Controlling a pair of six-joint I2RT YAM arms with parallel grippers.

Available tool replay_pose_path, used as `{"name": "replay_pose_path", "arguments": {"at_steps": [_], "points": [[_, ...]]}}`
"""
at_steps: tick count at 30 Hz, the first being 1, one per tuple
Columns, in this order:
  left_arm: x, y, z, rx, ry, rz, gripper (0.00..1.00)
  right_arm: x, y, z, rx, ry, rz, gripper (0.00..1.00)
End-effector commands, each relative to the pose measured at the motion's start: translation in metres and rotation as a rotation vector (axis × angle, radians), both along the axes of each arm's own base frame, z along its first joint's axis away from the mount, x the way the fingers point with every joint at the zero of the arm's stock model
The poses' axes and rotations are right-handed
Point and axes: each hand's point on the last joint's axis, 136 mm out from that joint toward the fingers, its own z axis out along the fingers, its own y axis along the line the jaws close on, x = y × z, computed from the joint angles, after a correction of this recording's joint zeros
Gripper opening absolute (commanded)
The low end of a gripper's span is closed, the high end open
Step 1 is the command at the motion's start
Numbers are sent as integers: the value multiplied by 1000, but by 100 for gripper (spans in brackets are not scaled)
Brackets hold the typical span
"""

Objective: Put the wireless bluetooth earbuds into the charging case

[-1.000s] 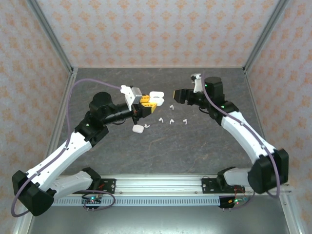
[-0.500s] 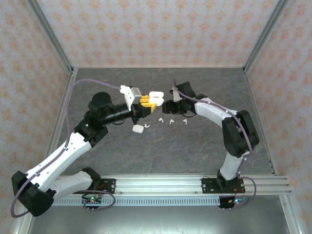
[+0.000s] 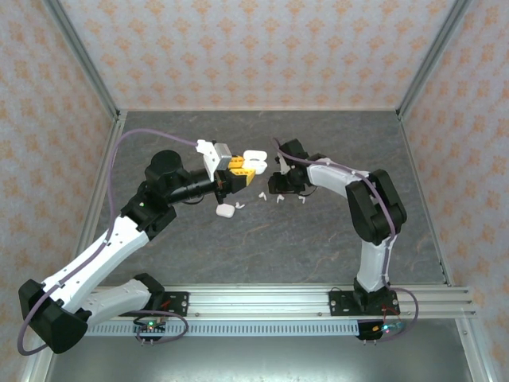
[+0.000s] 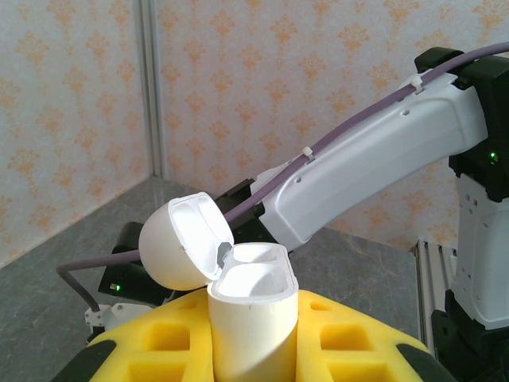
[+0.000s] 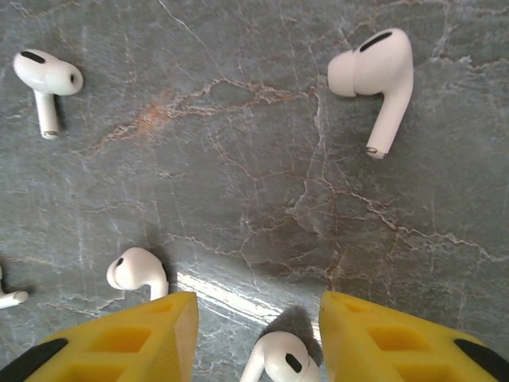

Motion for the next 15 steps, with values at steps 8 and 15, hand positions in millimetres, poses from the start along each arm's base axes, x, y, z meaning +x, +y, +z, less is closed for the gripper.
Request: {"name": "replay_pose_path", "arguments": {"at_steps": [8,15], "points": [[-7,3,21,-9,-62,5,0,-22,-7,-27,-76,69,33,36],[-6,2,20,-7,-59,7,0,-43,-13,-32,-126,109,70,34]]}}
